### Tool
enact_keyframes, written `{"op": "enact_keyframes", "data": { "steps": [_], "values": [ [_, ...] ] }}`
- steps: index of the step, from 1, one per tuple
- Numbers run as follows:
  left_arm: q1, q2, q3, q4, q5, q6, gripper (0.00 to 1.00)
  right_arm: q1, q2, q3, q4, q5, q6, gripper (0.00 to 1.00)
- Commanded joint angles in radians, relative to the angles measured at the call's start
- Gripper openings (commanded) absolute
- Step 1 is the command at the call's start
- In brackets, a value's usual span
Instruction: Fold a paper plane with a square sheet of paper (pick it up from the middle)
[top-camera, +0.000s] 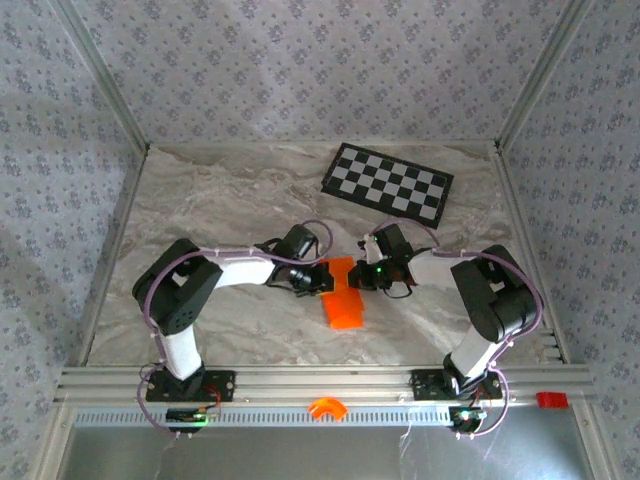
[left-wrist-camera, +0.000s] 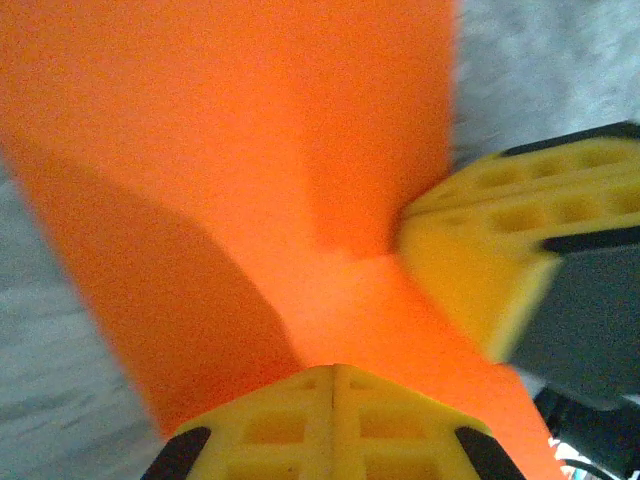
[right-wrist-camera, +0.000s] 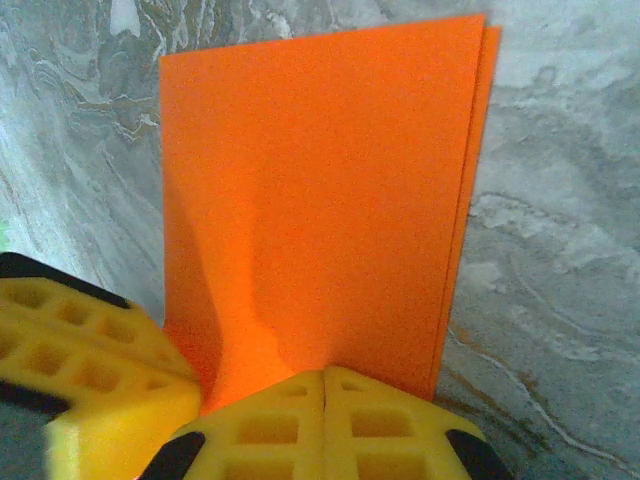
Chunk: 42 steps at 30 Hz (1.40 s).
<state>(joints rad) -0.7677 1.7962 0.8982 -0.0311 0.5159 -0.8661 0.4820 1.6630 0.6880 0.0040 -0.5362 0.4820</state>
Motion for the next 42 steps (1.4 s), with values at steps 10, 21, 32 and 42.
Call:
{"op": "enact_keyframes", "data": {
  "steps": [10,21,32,42],
  "values": [
    [0.014,-0.055,-0.167,0.044,-0.016,0.049,0.03,0.003,0.079,-0.067,-0.210,0.175,0.007,0.00],
    [-0.018,-0.117,-0.133,0.275,0.054,-0.096,0.04,0.001,0.085,-0.064,-0.213,0.181,0.009,0.00],
    [-0.032,-0.041,-0.211,0.245,0.056,-0.072,0.02,0.006,0.087,-0.059,-0.219,0.182,0.007,0.00],
    [-0.044,-0.132,-0.300,0.140,-0.012,-0.013,0.04,0.005,0.089,-0.059,-0.218,0.185,0.008,0.00]
  ]
}}
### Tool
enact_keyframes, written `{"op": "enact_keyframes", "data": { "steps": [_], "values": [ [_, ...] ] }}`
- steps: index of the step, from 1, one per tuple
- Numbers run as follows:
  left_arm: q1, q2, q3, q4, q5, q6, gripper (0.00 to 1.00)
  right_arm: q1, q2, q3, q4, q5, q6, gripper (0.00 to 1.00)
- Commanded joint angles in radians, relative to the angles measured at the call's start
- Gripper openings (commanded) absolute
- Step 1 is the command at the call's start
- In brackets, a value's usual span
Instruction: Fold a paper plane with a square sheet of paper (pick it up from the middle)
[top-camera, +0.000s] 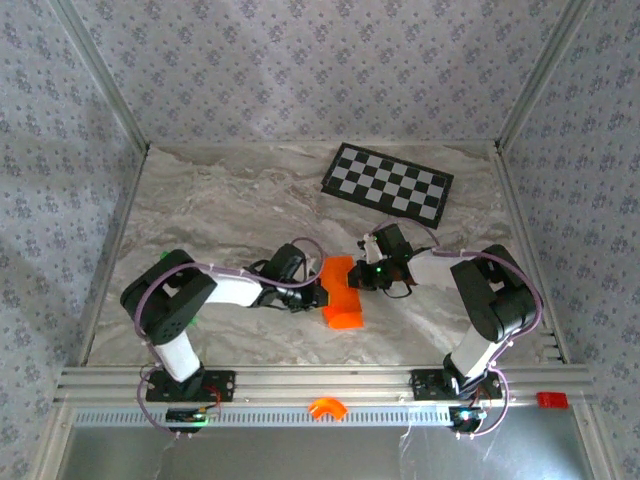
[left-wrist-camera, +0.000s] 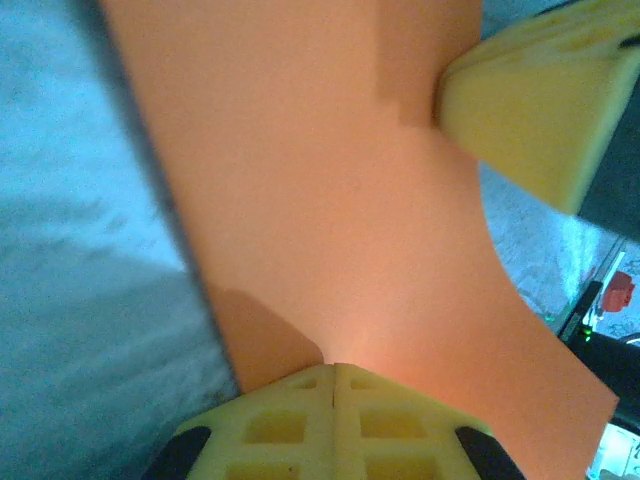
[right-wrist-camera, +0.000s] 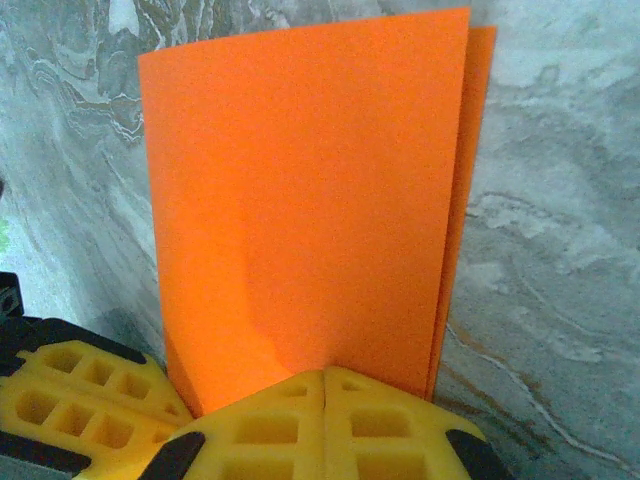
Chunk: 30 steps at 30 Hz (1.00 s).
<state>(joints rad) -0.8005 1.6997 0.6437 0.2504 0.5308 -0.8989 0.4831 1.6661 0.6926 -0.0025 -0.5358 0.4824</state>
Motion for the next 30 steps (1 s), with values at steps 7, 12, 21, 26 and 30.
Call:
{"op": "enact_keyframes", "data": {
  "steps": [7,12,21,26,30],
  "values": [
    [-0.016,-0.200,-0.043,-0.057,-0.064,-0.071,0.06,0.005,0.089,-0.061,-0.216,0.186,0.007,0.00],
    [-0.019,-0.172,-0.026,0.037,-0.046,-0.113,0.08,0.006,0.086,-0.063,-0.217,0.189,0.008,0.00],
    [-0.070,0.007,-0.036,0.149,-0.005,-0.145,0.07,0.008,0.086,-0.063,-0.216,0.189,0.008,0.00],
    [-0.085,-0.010,-0.140,0.061,-0.049,-0.107,0.07,0.009,0.081,-0.068,-0.213,0.190,0.010,0.00],
    [-0.095,-0.056,-0.190,0.013,-0.061,-0.084,0.07,0.011,0.085,-0.067,-0.213,0.194,0.010,0.00]
  ]
}}
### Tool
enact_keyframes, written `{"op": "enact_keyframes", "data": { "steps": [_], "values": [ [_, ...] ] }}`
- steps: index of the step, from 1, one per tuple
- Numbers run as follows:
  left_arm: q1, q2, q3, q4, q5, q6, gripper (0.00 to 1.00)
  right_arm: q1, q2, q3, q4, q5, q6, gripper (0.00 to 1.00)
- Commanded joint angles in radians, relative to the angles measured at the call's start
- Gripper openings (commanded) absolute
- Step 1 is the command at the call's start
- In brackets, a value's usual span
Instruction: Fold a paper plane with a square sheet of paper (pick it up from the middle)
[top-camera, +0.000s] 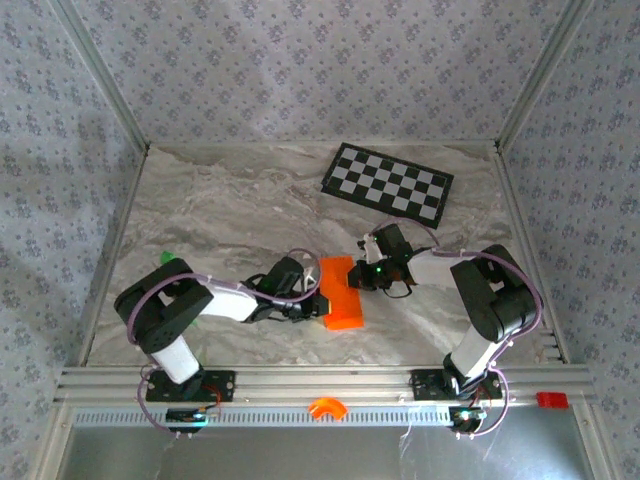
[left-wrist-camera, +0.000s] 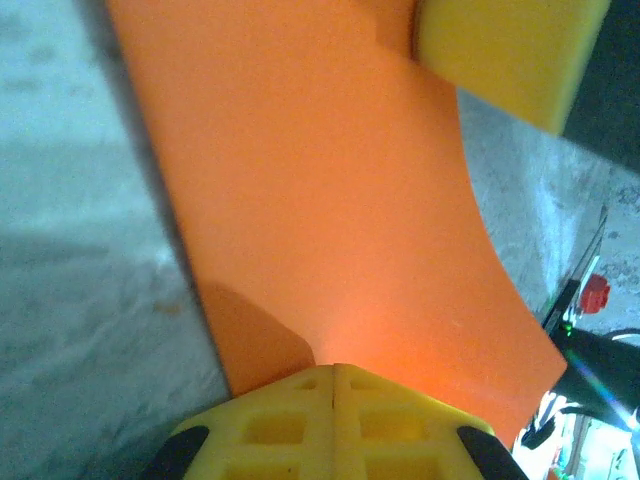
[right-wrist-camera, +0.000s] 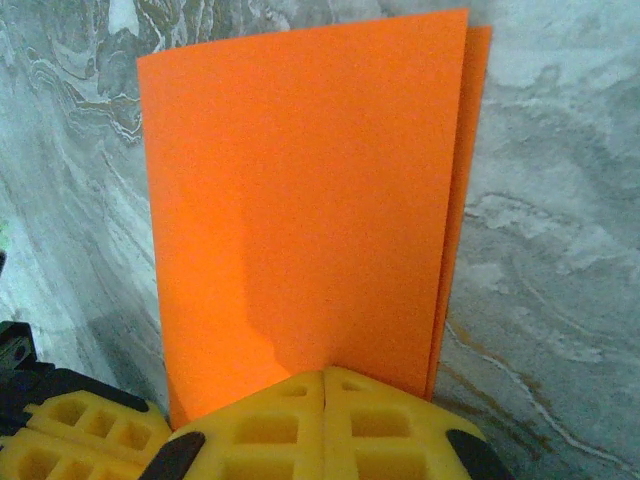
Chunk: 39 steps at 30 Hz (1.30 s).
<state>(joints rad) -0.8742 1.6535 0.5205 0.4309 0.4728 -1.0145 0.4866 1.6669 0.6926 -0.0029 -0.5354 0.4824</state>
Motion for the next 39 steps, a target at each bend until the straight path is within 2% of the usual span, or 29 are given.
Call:
{"op": "enact_keyframes", "data": {
  "steps": [1,7,12,18,21,27,32,39],
  "values": [
    [-0.027,-0.028,-0.062,-0.190,-0.006,0.043,0.07,0.006,0.084,-0.065,-0.213,0.194,0.010,0.00],
    [-0.043,-0.139,0.016,-0.320,-0.053,0.074,0.07,0.008,0.084,-0.068,-0.214,0.196,0.010,0.00],
    [-0.037,-0.193,0.062,-0.275,-0.088,0.052,0.09,0.010,0.085,-0.066,-0.216,0.199,0.012,0.00],
    [-0.016,-0.082,0.105,-0.114,0.005,0.006,0.09,0.010,0.085,-0.067,-0.216,0.202,0.012,0.00],
    [-0.025,-0.010,0.128,-0.095,0.043,0.003,0.09,0.011,0.084,-0.067,-0.216,0.204,0.013,0.00],
    [-0.037,0.010,0.015,-0.077,0.044,0.004,0.08,0.013,0.087,-0.068,-0.212,0.204,0.012,0.00],
    [-0.086,-0.061,-0.036,-0.211,0.010,0.063,0.08,0.015,0.086,-0.068,-0.211,0.207,0.012,0.00],
    [-0.114,-0.175,-0.003,-0.399,-0.070,0.114,0.09,0.016,0.083,-0.068,-0.216,0.208,0.013,0.00]
  ]
}}
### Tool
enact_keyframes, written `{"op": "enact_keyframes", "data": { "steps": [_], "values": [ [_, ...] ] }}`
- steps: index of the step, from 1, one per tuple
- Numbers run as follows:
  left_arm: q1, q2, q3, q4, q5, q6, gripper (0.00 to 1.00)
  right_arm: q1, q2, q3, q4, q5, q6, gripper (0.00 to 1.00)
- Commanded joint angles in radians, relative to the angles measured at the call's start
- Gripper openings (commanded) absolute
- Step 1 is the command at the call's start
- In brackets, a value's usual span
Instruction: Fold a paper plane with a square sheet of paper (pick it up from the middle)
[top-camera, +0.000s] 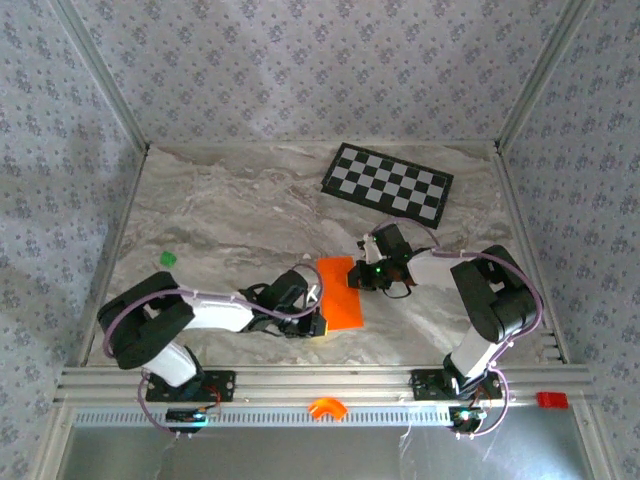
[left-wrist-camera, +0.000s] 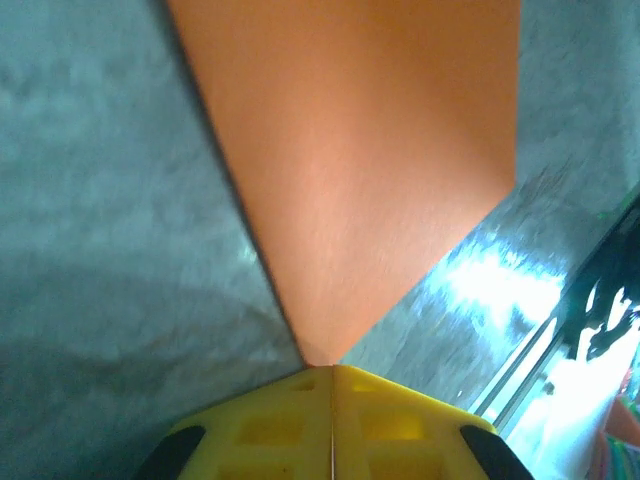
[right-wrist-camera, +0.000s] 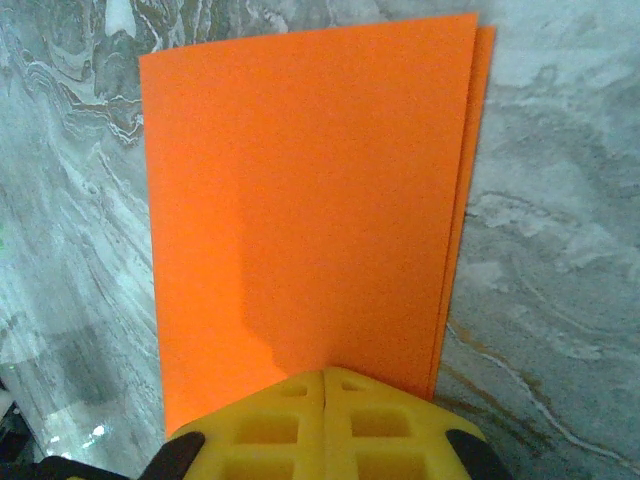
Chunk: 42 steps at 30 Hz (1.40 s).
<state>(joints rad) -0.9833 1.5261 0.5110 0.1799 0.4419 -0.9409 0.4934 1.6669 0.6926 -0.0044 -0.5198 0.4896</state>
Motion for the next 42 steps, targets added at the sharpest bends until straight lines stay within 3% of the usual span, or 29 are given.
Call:
{"op": "enact_keyframes", "data": {
  "steps": [1,8,13,21,28,36,42],
  "values": [
    [-0.005,-0.068,0.017,-0.176,-0.057,0.044,0.09,0.008,0.083,-0.068,-0.213,0.192,0.006,0.00],
    [0.000,-0.142,0.078,-0.143,-0.117,0.019,0.10,0.010,0.085,-0.068,-0.217,0.196,0.006,0.00],
    [0.018,-0.019,0.140,0.024,-0.060,-0.024,0.10,0.010,0.084,-0.067,-0.216,0.198,0.006,0.00],
    [0.013,0.120,0.110,0.065,0.001,-0.030,0.09,0.011,0.085,-0.065,-0.216,0.195,0.004,0.00],
    [-0.020,0.036,-0.023,0.010,-0.011,-0.014,0.09,0.011,0.086,-0.067,-0.216,0.197,0.006,0.00],
    [-0.063,-0.033,0.055,-0.216,-0.082,0.094,0.09,0.011,0.091,-0.061,-0.220,0.194,0.003,0.00],
    [-0.052,-0.163,0.048,-0.225,-0.183,0.068,0.09,0.021,0.073,-0.017,-0.214,0.132,-0.002,0.00]
  ]
}}
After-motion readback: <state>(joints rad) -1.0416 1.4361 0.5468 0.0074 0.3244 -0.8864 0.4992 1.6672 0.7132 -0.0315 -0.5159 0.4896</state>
